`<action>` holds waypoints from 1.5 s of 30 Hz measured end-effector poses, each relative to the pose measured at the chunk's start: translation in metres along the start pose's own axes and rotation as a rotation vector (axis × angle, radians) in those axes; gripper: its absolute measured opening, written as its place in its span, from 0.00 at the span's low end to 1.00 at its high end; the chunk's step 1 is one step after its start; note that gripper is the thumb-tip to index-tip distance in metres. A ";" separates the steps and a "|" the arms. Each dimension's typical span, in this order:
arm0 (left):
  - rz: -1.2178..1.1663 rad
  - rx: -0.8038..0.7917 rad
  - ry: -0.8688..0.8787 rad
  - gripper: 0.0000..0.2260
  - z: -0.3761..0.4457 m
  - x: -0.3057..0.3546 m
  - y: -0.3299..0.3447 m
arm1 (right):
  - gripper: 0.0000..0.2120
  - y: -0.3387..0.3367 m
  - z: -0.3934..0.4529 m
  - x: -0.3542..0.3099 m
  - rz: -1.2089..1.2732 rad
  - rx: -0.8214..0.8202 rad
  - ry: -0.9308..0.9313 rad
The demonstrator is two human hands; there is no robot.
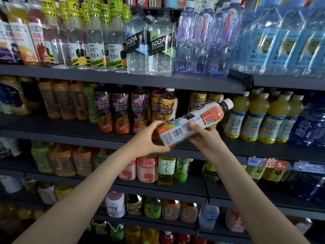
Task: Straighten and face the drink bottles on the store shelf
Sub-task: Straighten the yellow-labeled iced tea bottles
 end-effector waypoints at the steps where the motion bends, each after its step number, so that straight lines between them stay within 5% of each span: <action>1: 0.023 -0.003 -0.003 0.35 0.001 -0.003 0.003 | 0.10 0.000 -0.001 -0.001 -0.038 -0.010 -0.040; 8: -0.014 -0.020 -0.114 0.34 0.013 -0.023 0.020 | 0.24 -0.003 0.000 -0.001 -0.427 0.030 -0.184; 14: -0.016 0.265 -0.112 0.22 0.026 -0.042 0.008 | 0.28 -0.024 0.015 -0.006 -0.804 0.264 -0.268; 19: -0.071 0.445 -0.151 0.26 0.052 -0.059 0.007 | 0.30 -0.038 0.054 0.003 -0.850 0.275 -0.170; 24: -0.033 0.411 -0.224 0.34 0.088 -0.065 0.011 | 0.43 -0.034 0.101 0.010 -0.882 0.231 -0.118; 30: -0.085 0.364 -0.220 0.29 0.099 -0.086 0.025 | 0.27 -0.034 0.110 0.027 -1.056 0.194 -0.122; 35: -0.045 0.437 -0.170 0.30 0.101 -0.090 0.024 | 0.38 -0.038 0.114 0.050 -1.180 0.335 -0.147; 40: -0.031 0.491 -0.184 0.33 0.102 -0.094 0.029 | 0.24 -0.015 0.142 0.054 -1.252 0.445 -0.152; 45: -0.029 0.474 -0.197 0.34 0.102 -0.095 0.030 | 0.24 -0.011 0.163 0.059 -1.253 0.416 -0.108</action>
Point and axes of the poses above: each hand's wrist, its own z-axis towards the middle knuckle, its own y-axis out of the palm, x = y × z, the point moved 5 cm from there along z, towards the middle knuckle, and after that the axes turned 10 degrees about -z, right-handed, at the moved point
